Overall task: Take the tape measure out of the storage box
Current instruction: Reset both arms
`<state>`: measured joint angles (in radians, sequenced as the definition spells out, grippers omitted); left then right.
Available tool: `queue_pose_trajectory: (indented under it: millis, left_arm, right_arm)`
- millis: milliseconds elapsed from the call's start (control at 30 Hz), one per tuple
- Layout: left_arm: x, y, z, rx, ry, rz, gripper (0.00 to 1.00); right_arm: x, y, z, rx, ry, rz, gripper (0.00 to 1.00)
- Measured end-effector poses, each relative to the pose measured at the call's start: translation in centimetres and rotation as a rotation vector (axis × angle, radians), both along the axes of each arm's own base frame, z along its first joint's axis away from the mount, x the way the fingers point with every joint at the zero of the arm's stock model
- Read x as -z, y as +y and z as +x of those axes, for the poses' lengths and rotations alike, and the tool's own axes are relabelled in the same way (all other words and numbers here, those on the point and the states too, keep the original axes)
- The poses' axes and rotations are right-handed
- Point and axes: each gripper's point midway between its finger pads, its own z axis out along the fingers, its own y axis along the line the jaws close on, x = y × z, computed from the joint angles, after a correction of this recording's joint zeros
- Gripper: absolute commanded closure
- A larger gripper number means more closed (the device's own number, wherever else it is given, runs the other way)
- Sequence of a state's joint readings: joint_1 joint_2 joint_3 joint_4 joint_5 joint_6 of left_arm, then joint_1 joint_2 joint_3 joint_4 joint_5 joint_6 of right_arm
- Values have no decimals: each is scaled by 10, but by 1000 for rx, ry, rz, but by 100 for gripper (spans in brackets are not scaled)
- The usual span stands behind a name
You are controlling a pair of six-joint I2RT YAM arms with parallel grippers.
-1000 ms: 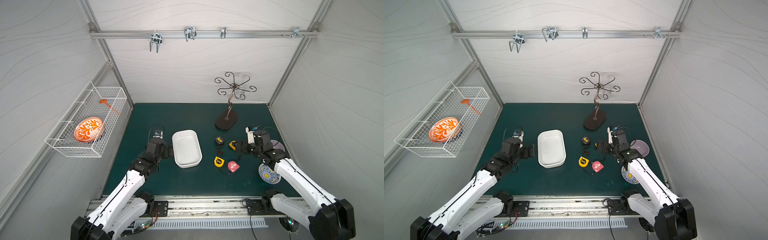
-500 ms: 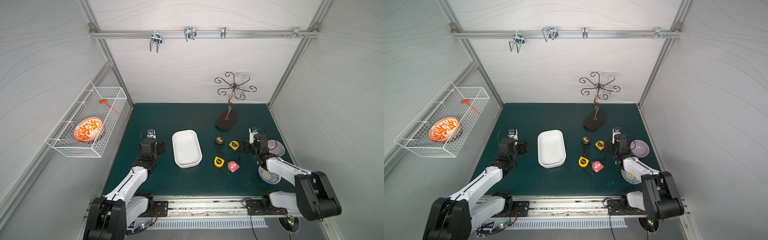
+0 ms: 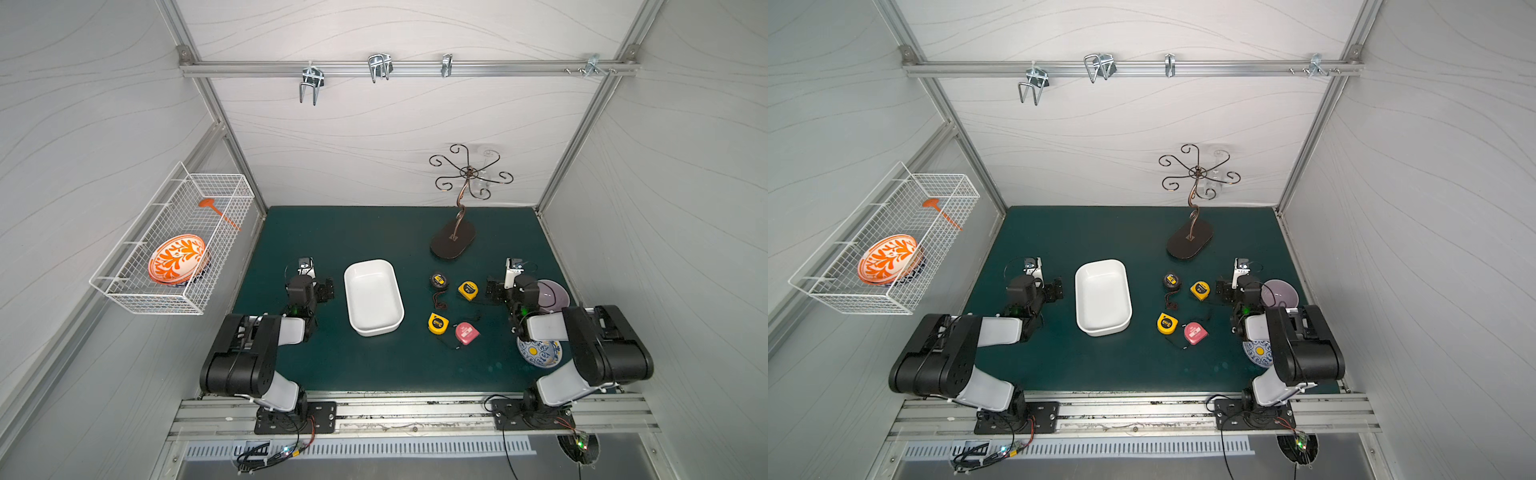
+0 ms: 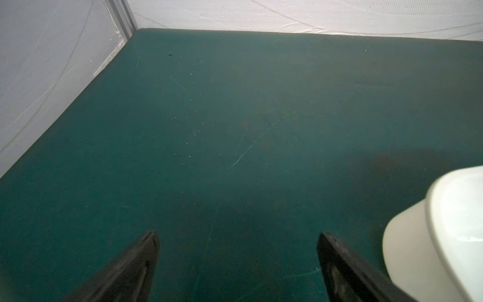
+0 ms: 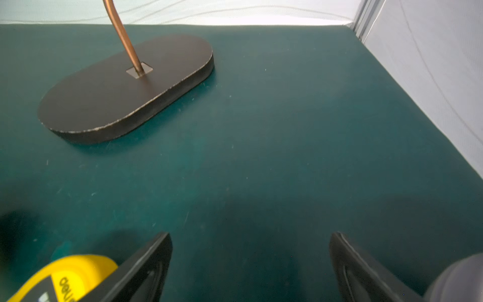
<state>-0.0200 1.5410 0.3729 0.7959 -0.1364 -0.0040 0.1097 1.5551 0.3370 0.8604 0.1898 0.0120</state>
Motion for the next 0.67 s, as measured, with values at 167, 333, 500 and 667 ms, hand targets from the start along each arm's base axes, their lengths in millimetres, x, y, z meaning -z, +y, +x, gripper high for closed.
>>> queue_pose_trajectory:
  millis: [167, 333, 500, 667]
  left_arm:
    - [-4, 4, 3, -15, -18, -6, 1]
    - [-6, 6, 5, -22, -25, -10, 1]
    - [-8, 6, 6, -23, -31, -13, 1]
    - [-8, 6, 7, -24, -31, -14, 1]
  right_arm:
    - [-10, 3, 6, -15, -39, 16, 1]
    - [-22, 3, 18, -2, -55, 16, 1]
    - [-27, 2, 23, 15, -65, 8, 1]
    - [-25, 1, 22, 22, -54, 3, 1]
